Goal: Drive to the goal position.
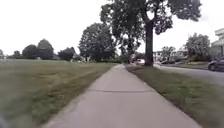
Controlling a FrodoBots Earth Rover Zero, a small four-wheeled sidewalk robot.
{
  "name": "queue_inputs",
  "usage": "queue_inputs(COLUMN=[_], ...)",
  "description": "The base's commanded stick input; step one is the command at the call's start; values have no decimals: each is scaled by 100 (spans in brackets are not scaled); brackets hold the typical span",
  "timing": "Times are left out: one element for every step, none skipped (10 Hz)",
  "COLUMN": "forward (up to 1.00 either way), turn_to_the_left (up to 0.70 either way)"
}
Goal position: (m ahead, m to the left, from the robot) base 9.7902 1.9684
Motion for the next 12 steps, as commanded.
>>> queue_inputs(forward=[70,70,70,70,70,70,70,70,70,70,70,70], turn_to_the_left=[0,0,0,0,0,0,0,0,0,0,0,0])
